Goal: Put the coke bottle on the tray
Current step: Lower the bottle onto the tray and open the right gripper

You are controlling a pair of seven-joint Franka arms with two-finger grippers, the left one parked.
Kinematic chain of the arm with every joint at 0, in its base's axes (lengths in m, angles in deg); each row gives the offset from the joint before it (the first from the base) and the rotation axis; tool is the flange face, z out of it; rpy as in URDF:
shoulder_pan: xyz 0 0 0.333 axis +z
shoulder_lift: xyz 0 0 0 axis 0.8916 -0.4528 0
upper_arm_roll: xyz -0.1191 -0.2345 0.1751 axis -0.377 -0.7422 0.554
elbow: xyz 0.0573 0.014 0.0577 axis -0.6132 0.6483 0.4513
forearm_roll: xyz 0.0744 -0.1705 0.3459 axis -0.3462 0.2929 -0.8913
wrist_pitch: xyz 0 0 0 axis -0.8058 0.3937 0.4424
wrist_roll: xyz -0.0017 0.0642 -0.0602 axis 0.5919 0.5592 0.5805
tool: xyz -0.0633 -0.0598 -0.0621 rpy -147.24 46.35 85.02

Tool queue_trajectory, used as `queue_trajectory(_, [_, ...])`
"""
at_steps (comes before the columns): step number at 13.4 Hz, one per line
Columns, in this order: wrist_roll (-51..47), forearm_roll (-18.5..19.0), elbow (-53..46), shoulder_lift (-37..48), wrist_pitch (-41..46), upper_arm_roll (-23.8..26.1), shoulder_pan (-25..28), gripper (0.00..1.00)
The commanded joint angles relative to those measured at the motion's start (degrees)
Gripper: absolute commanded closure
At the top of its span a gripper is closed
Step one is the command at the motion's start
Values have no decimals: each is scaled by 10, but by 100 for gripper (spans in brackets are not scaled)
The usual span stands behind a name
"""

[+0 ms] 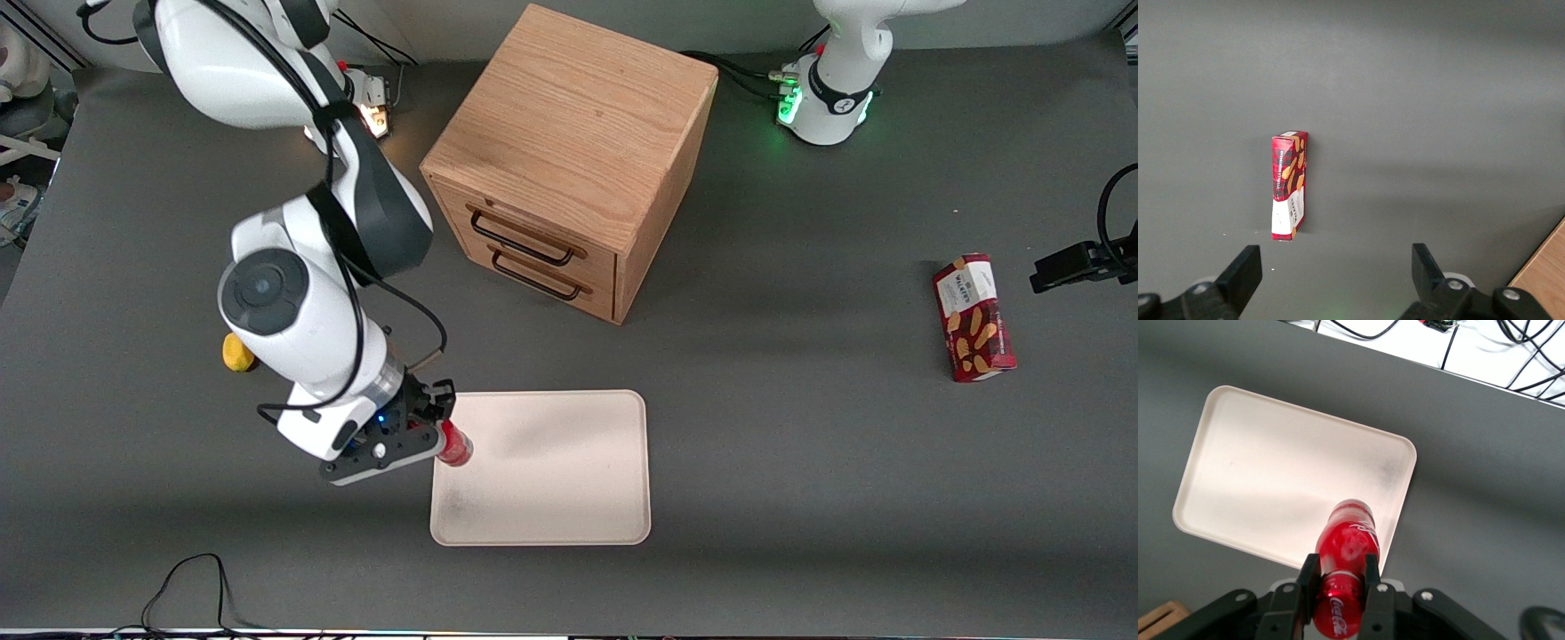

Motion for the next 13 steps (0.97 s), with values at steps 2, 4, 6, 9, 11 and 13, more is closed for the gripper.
queue_trajectory(2, [18,4,-25,-45,-43,-1,-10,100])
queue_trajectory(4, [30,4,-25,-65,-65,-1,-15,100])
queue_trajectory(6, [32,4,-24,-79,-76,0,-16,100])
queue_trajectory(9, [32,2,-23,-93,-78,1,-15,100])
queue_trajectory(11, [45,2,-22,-101,-81,1,-15,100])
queue_trajectory(13, [54,2,-21,-101,-81,1,-16,100])
